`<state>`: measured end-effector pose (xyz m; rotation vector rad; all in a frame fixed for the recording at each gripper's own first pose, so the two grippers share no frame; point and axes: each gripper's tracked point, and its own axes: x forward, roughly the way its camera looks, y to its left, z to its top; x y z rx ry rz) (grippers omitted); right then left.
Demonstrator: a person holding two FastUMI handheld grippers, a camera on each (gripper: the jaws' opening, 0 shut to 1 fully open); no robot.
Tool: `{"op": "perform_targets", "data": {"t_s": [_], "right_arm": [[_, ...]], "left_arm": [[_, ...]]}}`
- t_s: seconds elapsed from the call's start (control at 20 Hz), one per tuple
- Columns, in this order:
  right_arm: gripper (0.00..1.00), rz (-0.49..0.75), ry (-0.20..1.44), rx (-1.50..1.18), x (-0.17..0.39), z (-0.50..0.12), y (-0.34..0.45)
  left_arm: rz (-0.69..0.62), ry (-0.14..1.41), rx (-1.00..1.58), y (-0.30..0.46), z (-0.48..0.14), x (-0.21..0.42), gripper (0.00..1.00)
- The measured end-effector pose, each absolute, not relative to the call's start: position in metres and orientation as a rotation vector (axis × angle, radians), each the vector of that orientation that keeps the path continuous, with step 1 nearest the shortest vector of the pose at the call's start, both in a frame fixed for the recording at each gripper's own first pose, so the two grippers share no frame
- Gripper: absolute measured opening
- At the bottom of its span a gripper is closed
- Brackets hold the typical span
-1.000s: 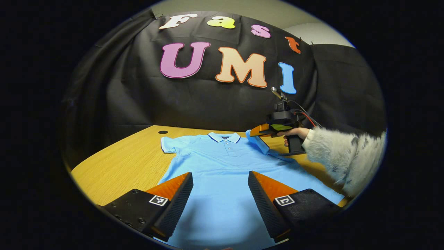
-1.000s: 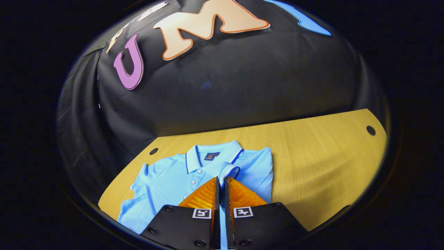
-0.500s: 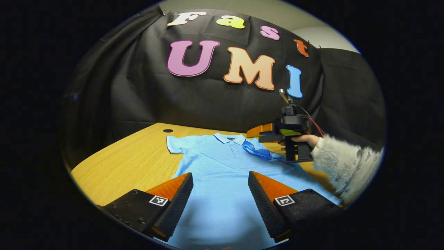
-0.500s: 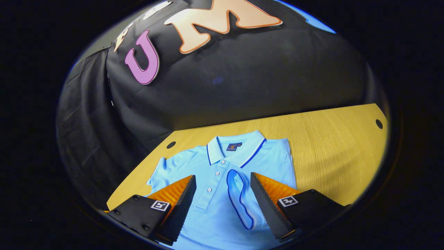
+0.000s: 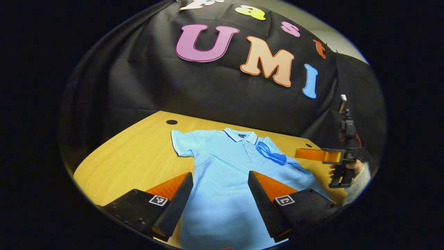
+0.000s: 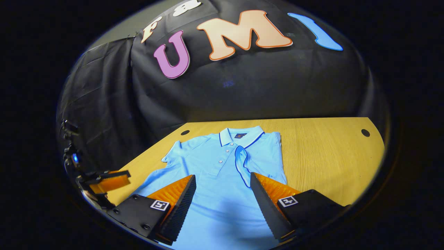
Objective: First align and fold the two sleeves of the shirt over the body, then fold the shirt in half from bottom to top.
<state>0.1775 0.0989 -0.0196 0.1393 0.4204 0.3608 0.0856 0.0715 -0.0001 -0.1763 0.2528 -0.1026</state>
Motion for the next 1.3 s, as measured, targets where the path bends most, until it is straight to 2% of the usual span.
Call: {"op": "perform_targets", "data": {"t_s": [0.4, 0.7, 0.75, 0.8, 1.0, 1.05, 1.1, 1.3], "right_arm": [[0.98, 0.378, 0.319, 0.163, 0.100, 0.010, 0.089], [0.97, 0.257, 0.272, 0.200, 0.052, 0.009, 0.047], [0.93, 0.237, 0.275, 0.201, 0.045, 0.005, 0.040], [0.97, 0.218, 0.280, 0.196, 0.039, 0.003, 0.033], [0.97, 0.152, 0.286, 0.167, 0.022, -0.001, 0.013], [0.93, 0.148, 0.282, 0.178, 0.020, -0.001, 0.012], [0.97, 0.142, 0.279, 0.191, 0.018, 0.000, 0.011], [0.98, 0.114, 0.278, 0.206, 0.016, -0.002, 0.003]], "left_arm": [[-0.058, 0.332, -0.172, 0.113, -0.004, 0.162, 0.95], [0.018, 0.363, -0.106, 0.147, -0.006, 0.217, 0.93], [0.025, 0.371, -0.105, 0.151, -0.005, 0.225, 0.93], [0.030, 0.379, -0.104, 0.154, -0.007, 0.233, 0.93], [0.073, 0.413, -0.072, 0.173, -0.018, 0.261, 0.93], [0.081, 0.423, -0.062, 0.177, -0.023, 0.267, 0.92], [0.089, 0.431, -0.051, 0.180, -0.027, 0.272, 0.91], [0.101, 0.460, -0.019, 0.183, -0.040, 0.280, 0.89]]}}
